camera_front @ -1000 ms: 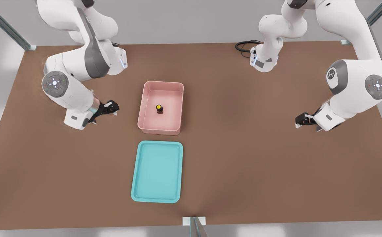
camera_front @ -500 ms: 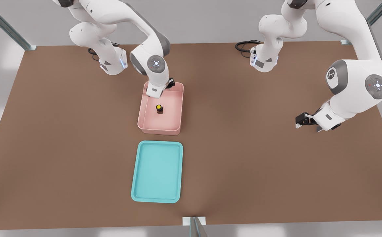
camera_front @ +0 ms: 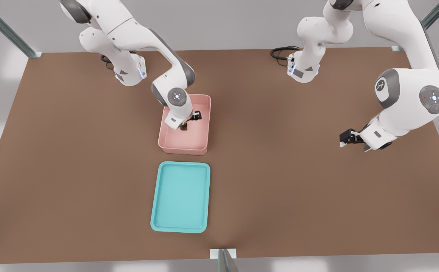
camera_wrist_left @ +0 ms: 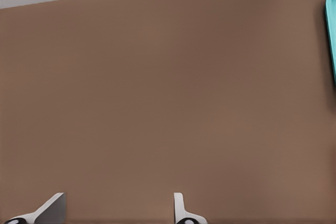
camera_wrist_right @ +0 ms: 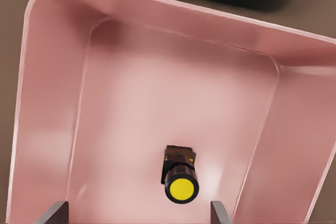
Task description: The left arm remains still, and the right arm places the button from the box into the tray
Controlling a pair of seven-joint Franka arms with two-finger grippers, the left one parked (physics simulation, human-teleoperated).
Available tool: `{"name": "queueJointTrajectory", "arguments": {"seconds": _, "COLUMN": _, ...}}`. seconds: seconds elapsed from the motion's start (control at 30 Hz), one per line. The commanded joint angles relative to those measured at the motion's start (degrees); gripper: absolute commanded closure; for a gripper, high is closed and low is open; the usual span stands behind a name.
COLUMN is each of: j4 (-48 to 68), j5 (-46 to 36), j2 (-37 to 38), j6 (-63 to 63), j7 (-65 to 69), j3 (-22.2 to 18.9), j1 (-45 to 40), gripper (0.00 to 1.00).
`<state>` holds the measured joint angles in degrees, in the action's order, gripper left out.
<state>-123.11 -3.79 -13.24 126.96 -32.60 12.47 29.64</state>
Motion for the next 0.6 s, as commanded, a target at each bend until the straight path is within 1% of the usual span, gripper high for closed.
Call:
{"name": "queueJointTrajectory", "arguments": {"seconds": 0.0, "j4": -2.75, "j5": 0.01, "j2": 0.32, "j6": 5.48, "j7": -9.76, "j3": 0.01, "j1": 0.07, "gripper": 0.0}}
{"name": "queueJointTrajectory", "arguments": {"seconds": 0.03, "j4": -3.19, "j5": 0.1, "j2": 0.32, "j6": 5.75, "j7": -9.68, "j3": 0.01, "j1": 0.07, "gripper": 0.0}}
{"name": "queueJointTrajectory", "arguments": {"seconds": 0.1, "j4": -5.48, "j5": -0.07, "j2": 2.69, "j6": 5.84, "j7": -7.39, "j3": 0.01, "j1": -0.02, "gripper": 0.0}}
{"name": "queueJointTrajectory", "arguments": {"seconds": 0.2, "j4": -7.15, "j5": -0.6, "j2": 2.25, "j6": 9.52, "j7": -7.39, "j3": 0.1, "j1": -0.02, "gripper": 0.0}}
{"name": "queueJointTrajectory", "arguments": {"seconds": 0.3, "j4": -8.38, "j5": -0.6, "j2": -0.39, "j6": 15.33, "j7": -7.39, "j3": 0.1, "j1": -0.28, "gripper": 0.0}}
{"name": "queueJointTrajectory", "arguments": {"seconds": 0.4, "j4": -8.29, "j5": -0.6, "j2": -2.23, "j6": 17.0, "j7": -7.39, "j3": 0.1, "j1": -0.63, "gripper": 0.0}}
{"name": "queueJointTrajectory", "arguments": {"seconds": 0.57, "j4": -9.17, "j5": -0.6, "j2": -2.41, "j6": 17.44, "j7": -6.07, "j3": 0.1, "j1": -1.87, "gripper": 0.01}}
